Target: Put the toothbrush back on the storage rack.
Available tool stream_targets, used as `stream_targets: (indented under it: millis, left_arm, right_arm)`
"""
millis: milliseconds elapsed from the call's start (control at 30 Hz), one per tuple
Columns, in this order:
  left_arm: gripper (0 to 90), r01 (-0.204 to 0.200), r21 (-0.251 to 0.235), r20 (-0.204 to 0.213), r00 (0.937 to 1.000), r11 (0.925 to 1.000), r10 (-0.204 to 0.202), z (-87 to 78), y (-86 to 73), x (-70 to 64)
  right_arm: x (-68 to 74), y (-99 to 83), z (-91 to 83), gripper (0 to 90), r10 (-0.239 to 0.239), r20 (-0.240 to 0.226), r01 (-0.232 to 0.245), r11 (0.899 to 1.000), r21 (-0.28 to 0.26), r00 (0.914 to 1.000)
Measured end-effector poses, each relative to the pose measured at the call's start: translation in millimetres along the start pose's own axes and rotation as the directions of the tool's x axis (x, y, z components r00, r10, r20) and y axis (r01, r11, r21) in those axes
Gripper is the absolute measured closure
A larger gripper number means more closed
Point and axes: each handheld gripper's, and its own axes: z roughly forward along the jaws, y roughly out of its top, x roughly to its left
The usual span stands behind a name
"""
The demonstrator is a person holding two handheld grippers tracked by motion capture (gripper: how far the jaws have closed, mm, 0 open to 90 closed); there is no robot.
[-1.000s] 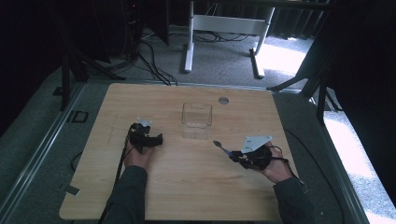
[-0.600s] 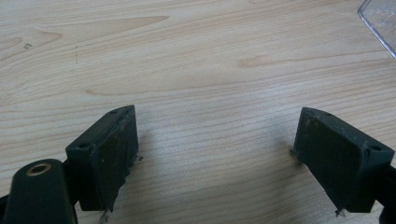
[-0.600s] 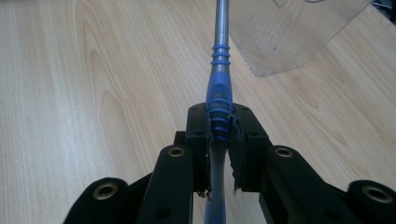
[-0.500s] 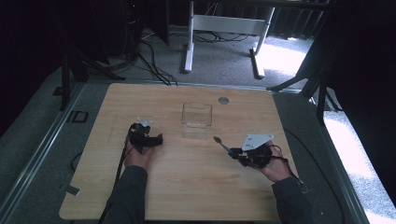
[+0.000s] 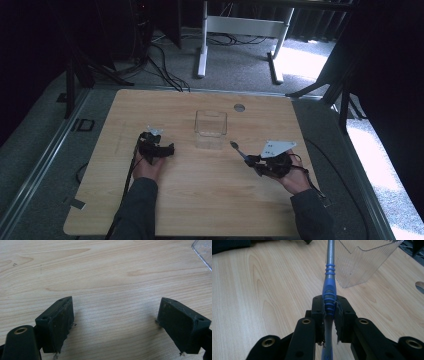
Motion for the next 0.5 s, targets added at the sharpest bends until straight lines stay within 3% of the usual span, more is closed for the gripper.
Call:
stream_targets:
  millis: [500]
  left_arm:
    - [13.9, 0.000, 0.000, 0.000, 1.0000, 1.0000, 0.000, 0.0, 0.0, 0.0]
  right_arm:
    - [-1.3, 3.2, -4.2, 78.9, 0.026, 0.034, -0.024, 0.998, -0.056, 0.9991]
